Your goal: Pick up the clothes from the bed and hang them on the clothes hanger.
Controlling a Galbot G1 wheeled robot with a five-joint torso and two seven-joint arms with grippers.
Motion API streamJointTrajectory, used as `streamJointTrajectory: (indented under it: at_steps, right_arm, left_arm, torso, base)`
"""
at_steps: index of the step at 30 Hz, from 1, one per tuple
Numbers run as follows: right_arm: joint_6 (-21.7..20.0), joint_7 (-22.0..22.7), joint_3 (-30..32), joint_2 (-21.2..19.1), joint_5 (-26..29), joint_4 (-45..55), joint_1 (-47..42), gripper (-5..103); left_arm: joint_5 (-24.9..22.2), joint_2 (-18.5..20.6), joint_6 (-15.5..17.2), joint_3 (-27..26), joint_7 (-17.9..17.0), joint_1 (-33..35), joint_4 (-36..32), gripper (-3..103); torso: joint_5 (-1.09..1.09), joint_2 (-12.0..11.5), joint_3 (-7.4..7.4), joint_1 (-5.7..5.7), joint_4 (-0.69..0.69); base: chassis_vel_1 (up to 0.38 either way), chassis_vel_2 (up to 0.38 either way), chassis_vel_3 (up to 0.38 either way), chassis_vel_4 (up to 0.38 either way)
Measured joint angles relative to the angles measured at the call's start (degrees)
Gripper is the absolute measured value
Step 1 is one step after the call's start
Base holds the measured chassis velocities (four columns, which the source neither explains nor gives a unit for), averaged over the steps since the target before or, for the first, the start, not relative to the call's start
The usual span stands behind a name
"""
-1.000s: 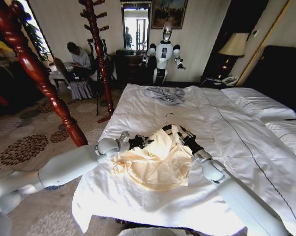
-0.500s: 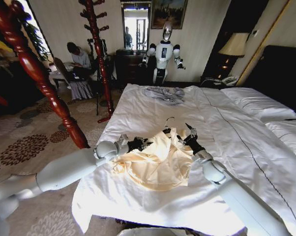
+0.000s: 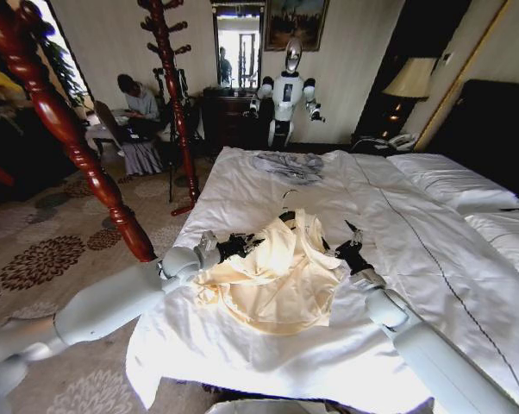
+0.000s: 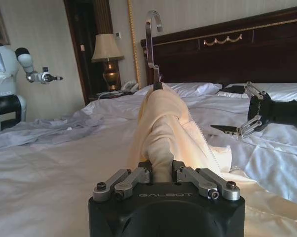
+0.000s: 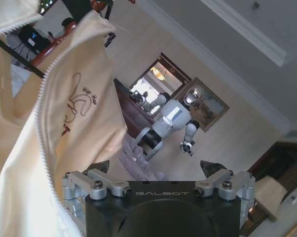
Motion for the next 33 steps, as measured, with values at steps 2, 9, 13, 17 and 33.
streamJointTrajectory:
  at_steps: [2, 9, 13, 17, 33]
  right_arm:
    - [-1.4, 0.1, 0.7, 0.2, 8.2, 1.2, -1.5, 100]
    - [-2.0, -0.3, 4.6, 1.4, 23.8, 4.7, -6.8, 100]
    - [-0.8, -1.3, 9.7, 4.6, 28.5, 7.5, -11.8, 100]
    - [1.6, -2.8, 13.7, 7.9, 26.8, 8.6, -15.3, 100]
    - [13.4, -10.9, 28.1, 24.2, 14.0, 13.3, -33.4, 100]
  left_arm:
    - [0.2, 2.1, 0.2, -4.4, -0.7, 5.7, -2.5, 18]
    - [1.8, 6.3, 0.4, -20.4, -0.6, 21.5, -7.2, 18]
    - [2.1, 8.2, 0.4, -27.9, -0.1, 28.6, -9.6, 18]
    - [2.8, 10.0, -0.1, -29.8, 0.1, 31.7, -11.2, 18]
    - [4.7, 9.4, -1.2, -34.9, -1.0, 37.4, -15.8, 18]
  torso:
    - [0.01, 0.0, 0.00, 0.00, 0.06]
    - [0.01, 0.0, 0.00, -0.01, 0.07]
    - [-0.02, 0.0, -0.01, -0.01, 0.03]
    - [-0.01, 0.0, -0.01, -0.01, 0.02]
    - [-0.01, 0.0, 0.00, -0.01, 0.02]
  base:
    - [0.000, 0.000, 0.000, 0.000]
    - [0.000, 0.000, 0.000, 0.000]
    - [0.000, 0.000, 0.000, 0.000]
    - [0.000, 0.000, 0.000, 0.000]
    - [0.000, 0.000, 0.000, 0.000]
